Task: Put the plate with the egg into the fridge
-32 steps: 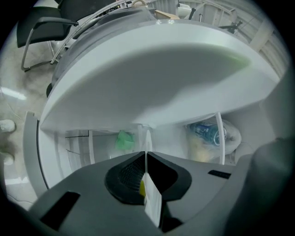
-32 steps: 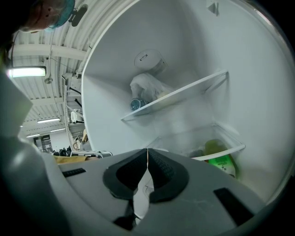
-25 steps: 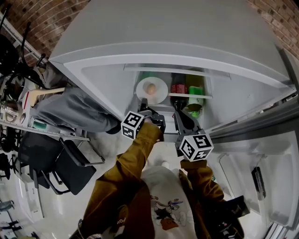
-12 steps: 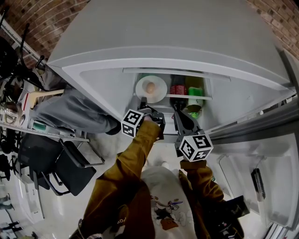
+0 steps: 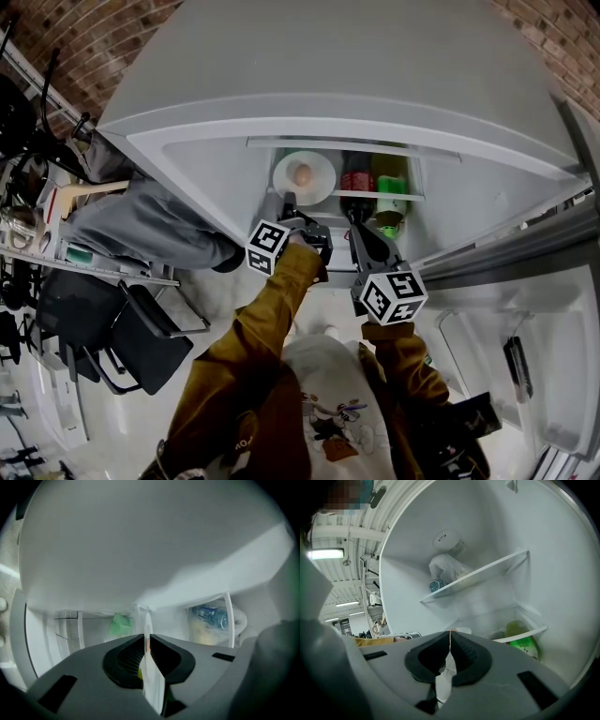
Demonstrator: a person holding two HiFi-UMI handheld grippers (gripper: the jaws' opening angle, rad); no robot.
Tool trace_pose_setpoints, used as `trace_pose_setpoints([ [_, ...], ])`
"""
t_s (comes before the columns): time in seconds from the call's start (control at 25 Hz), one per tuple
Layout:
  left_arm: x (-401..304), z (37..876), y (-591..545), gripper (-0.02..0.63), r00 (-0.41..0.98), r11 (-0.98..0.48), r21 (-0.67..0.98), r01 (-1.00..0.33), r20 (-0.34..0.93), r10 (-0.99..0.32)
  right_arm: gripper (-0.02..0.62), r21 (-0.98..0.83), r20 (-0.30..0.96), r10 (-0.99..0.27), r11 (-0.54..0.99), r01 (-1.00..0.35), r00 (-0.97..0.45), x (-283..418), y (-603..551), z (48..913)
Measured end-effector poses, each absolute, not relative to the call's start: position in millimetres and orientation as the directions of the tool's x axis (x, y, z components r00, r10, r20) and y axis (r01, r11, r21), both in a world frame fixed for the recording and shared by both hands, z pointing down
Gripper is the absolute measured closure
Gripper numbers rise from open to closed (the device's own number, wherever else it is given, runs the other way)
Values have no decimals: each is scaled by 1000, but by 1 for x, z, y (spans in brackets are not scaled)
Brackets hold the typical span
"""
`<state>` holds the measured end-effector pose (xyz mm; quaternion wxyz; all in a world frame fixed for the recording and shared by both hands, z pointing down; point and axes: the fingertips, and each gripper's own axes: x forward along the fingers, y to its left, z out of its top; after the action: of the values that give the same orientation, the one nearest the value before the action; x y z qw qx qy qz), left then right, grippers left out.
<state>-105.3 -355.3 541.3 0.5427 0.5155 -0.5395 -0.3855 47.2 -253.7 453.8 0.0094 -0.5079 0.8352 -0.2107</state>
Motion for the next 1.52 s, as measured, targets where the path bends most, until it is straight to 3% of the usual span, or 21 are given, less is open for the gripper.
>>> trace_pose_setpoints([
  [0.12,-105,541,-354,583,123,171,975,-143,189,-974,589,-367,196,-854,392,-843,-483,47,-253,453],
  [0.32,-104,540,-352,489,133,172,975,-142,191,-973,589,-372,199,-857,382,-846,-475,47,-251,454],
  [1.04,-77,545,-332,494,238,191,975,-111,212,-948,588,-380,211,-870,347,-857,-446,50,-245,460],
  [1.2,-77,544,-334,566,239,182,977,-107,203,-950,588,-388,212,-873,337,-858,-439,51,-246,462],
  [1.52,-76,546,-341,584,257,170,981,-99,190,-948,588,-386,212,-874,336,-859,-437,48,-248,462],
])
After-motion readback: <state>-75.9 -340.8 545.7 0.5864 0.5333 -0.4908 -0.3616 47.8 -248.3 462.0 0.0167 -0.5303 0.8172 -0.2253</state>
